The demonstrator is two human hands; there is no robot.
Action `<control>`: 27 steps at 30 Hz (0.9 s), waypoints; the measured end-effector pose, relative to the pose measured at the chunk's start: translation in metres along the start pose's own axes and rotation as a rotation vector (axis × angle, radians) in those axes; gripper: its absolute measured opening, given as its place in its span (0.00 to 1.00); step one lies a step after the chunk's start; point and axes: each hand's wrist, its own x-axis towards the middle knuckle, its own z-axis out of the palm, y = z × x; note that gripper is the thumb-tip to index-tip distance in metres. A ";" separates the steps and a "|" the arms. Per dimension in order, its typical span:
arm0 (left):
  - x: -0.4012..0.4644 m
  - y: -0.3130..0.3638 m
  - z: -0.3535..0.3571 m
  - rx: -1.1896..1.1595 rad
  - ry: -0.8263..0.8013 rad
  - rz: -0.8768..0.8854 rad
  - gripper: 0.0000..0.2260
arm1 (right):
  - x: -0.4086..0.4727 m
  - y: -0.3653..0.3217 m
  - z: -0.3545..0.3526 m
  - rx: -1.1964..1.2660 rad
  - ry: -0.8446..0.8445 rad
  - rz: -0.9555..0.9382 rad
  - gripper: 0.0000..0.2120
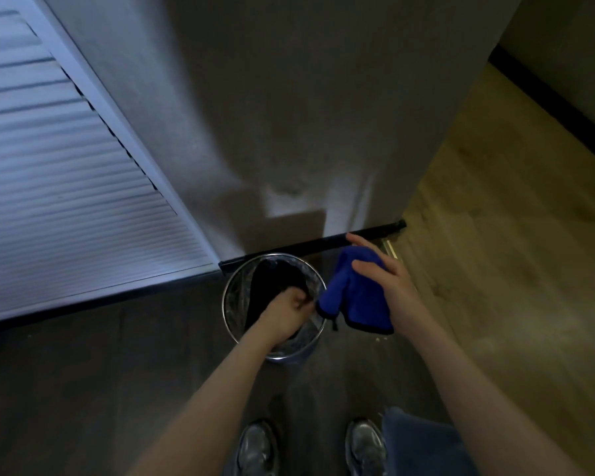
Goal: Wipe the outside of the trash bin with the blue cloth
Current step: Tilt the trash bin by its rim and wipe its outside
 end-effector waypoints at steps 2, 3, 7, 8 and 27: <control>0.006 -0.031 0.021 0.434 -0.052 -0.082 0.19 | 0.003 0.007 -0.005 -0.031 0.020 -0.027 0.17; 0.006 -0.042 0.030 0.563 -0.067 -0.105 0.21 | 0.003 0.008 -0.006 -0.032 0.028 -0.035 0.17; 0.013 -0.071 0.066 0.621 -0.047 -0.153 0.20 | 0.006 0.018 -0.016 -0.018 0.100 -0.012 0.13; 0.014 -0.075 0.073 0.562 -0.022 -0.151 0.18 | 0.007 0.019 -0.019 -0.005 0.126 0.000 0.13; 0.031 -0.059 -0.022 0.109 0.275 0.082 0.08 | 0.043 0.039 -0.026 -0.013 0.401 -0.004 0.12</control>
